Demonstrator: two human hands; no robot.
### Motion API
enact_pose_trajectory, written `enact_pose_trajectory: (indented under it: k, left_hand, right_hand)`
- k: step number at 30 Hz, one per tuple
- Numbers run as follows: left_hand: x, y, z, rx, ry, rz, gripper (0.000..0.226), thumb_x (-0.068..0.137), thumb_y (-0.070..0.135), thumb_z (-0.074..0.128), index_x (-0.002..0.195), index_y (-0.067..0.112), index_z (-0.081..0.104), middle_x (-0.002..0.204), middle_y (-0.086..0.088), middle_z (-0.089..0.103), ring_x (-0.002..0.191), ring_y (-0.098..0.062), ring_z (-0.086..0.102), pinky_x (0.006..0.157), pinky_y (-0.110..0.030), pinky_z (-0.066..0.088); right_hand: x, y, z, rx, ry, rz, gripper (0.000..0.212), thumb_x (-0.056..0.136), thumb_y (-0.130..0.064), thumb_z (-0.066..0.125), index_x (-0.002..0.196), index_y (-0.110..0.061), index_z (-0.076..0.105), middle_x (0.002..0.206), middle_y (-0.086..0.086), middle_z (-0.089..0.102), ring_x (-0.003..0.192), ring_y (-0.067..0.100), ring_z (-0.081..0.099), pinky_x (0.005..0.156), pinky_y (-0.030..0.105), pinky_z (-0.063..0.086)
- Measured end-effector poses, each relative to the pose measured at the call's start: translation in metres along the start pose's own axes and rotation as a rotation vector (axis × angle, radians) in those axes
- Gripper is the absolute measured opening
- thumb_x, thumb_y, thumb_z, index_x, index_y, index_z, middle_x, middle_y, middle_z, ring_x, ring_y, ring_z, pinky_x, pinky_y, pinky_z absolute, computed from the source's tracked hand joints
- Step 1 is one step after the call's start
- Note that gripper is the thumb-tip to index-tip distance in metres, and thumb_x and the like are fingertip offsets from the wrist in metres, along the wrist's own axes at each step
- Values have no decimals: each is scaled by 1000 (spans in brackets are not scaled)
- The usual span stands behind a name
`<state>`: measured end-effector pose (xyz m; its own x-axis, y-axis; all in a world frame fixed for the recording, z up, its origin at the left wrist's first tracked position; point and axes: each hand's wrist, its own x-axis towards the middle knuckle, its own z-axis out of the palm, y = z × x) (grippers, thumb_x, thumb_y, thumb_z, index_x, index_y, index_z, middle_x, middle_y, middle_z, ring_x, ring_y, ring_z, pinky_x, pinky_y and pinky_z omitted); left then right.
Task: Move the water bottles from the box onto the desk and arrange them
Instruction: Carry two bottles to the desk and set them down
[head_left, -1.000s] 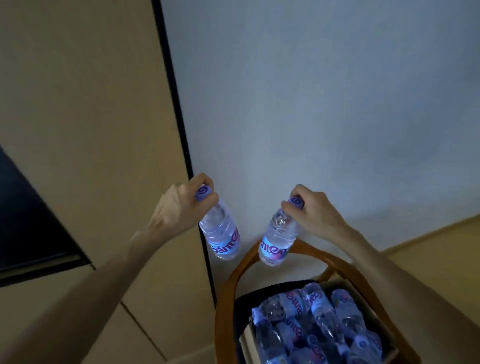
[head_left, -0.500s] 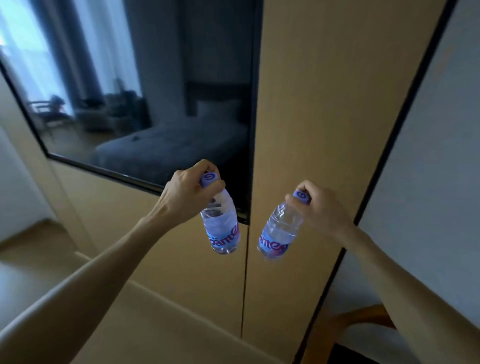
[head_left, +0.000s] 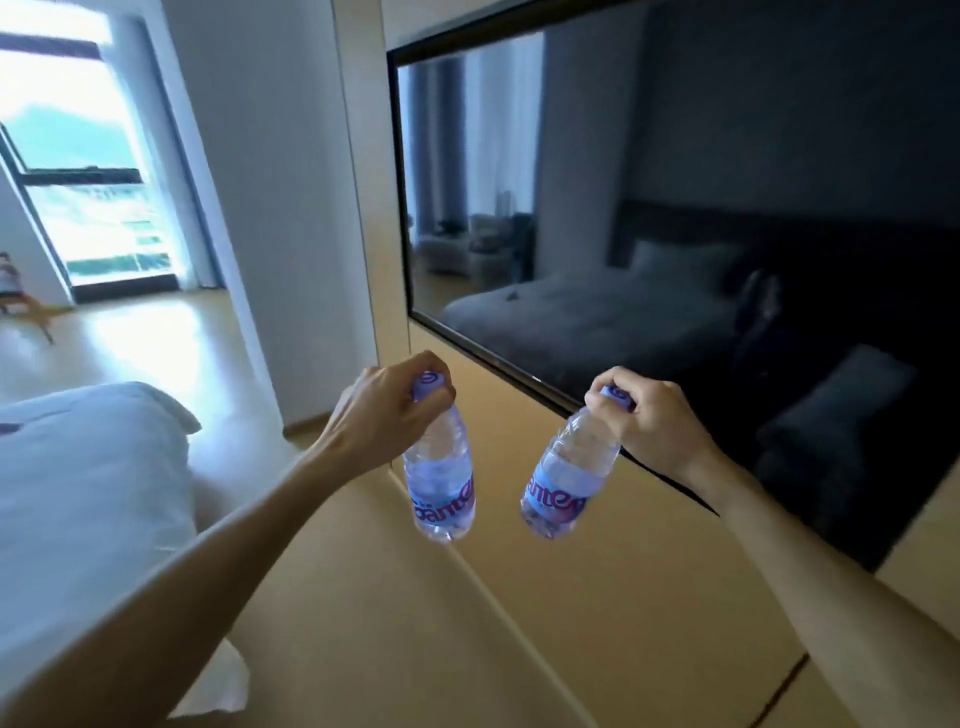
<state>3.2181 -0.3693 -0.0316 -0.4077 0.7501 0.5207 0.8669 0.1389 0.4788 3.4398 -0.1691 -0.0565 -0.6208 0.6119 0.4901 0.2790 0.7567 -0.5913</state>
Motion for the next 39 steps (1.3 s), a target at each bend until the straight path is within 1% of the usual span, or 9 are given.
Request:
enact_pose_trajectory:
  k: [4,8,13,17,22,24,27,33,39]
  left_hand:
    - [17,-66,-40,67,12,-77,7,93,39,53,91,35,59,87,4,71,72,-17,65,64,-28,55]
    - [38,-123,-71,69,110,-125,4,93,27,59,89,28,59,80,8,64,62,1,58,51,-5,38]
    - [74,-195,-98,102,167,-238,7,95,28,58,97,22,61,90,0,68,75,-17,65,58,-20,49]
    - [110,-249,-111,137,238,-287,11,94,26,60,99,17,62,86,-1,66,69,-10,62,53,-14,41]
    - [163,-314,-129,199,275,-388,17,95,27,60,105,13,62,89,-2,65,67,-7,60,51,-11,40]
    - [182,-340,-137,231,305,-406,17,94,27,62,104,14,63,87,0,65,64,2,57,46,-6,39]
    - [205,-381,-148,269,338,-441,19,92,29,64,103,13,65,86,1,65,65,4,56,46,-4,39]
    - [248,-477,-168,277,392,-544,28,94,30,62,113,9,64,94,-2,64,77,-17,62,55,-17,44]
    - [293,-587,-196,296,412,-520,29,93,28,63,113,7,64,94,-3,66,79,-19,64,56,-15,45]
  right_hand:
    - [61,-22,77,69,-23,-20,12,88,-33,62,79,-25,61,65,-11,61,63,3,56,56,12,42]
    - [121,-40,146,105,-55,-47,14,88,-35,62,80,-24,62,65,-9,62,64,3,57,58,14,43]
    - [203,-61,222,148,-112,-116,16,87,-40,59,77,-27,60,63,-14,60,63,-3,57,53,9,42]
    - [271,-68,278,196,-147,-177,16,85,-48,54,77,-34,58,66,-15,63,65,-5,59,48,8,39]
    - [363,-85,345,253,-223,-261,22,82,-53,49,81,-34,59,68,-16,64,65,-4,61,48,9,39]
    - [396,-94,369,253,-247,-295,21,83,-52,50,81,-33,58,67,-14,64,63,-3,60,46,8,39]
    - [440,-109,406,273,-290,-362,15,90,-44,54,86,-31,58,70,-15,60,64,-2,58,48,6,41]
    - [524,-138,492,298,-359,-443,10,96,-34,55,91,-25,57,73,-15,58,68,1,58,48,5,41]
    - [603,-175,593,314,-355,-470,9,96,-31,57,91,-23,57,72,-15,56,66,0,56,49,1,38]
